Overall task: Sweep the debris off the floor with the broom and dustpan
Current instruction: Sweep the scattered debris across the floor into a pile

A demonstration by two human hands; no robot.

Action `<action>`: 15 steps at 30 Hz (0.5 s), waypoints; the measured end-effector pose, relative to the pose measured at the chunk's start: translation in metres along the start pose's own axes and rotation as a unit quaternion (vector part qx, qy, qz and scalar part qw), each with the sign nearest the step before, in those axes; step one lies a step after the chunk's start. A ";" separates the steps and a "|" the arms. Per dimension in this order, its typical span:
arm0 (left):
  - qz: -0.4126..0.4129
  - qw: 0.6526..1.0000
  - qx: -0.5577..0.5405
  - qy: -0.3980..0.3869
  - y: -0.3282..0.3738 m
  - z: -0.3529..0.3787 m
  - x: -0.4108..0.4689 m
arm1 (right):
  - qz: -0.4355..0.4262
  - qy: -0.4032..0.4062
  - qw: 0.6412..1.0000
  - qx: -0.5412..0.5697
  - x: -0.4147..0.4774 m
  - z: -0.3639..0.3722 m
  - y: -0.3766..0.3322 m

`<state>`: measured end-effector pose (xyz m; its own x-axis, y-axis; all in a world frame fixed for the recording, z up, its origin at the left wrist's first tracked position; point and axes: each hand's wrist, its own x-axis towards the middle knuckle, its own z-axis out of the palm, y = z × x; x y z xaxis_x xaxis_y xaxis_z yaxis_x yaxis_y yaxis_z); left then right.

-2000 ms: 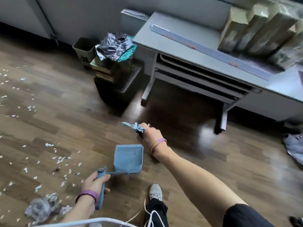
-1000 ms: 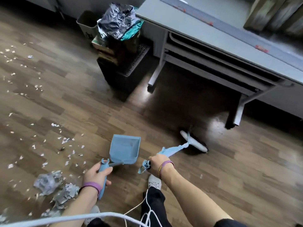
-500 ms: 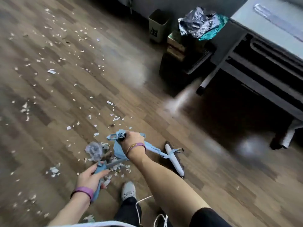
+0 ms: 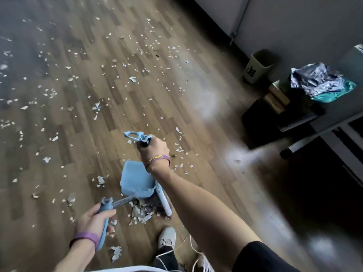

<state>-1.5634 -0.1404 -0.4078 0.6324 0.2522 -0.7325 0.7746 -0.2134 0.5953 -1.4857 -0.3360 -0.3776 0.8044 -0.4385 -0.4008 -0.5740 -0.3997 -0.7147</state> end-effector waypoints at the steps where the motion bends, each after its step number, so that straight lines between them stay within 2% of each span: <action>1: -0.003 1.000 -0.014 0.004 0.002 0.000 0.002 | 0.000 0.007 1.000 -0.003 0.001 -0.006 0.000; 5: 0.006 0.998 -0.069 -0.003 0.020 0.017 0.000 | 0.002 0.057 0.998 -0.010 0.013 -0.046 0.003; 11: 0.034 0.995 -0.091 -0.029 0.058 0.073 -0.008 | -0.025 0.116 0.992 -0.047 0.042 -0.123 0.020; 15: 0.043 0.994 -0.089 -0.040 0.078 0.125 -0.015 | -0.037 0.120 0.989 -0.083 0.074 -0.176 0.048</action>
<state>-1.5132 -0.2789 -0.3911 0.7000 0.1620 -0.6956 0.7105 -0.0596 0.7011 -1.4807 -0.5294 -0.3410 0.7964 -0.5744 -0.1891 -0.5491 -0.5557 -0.6243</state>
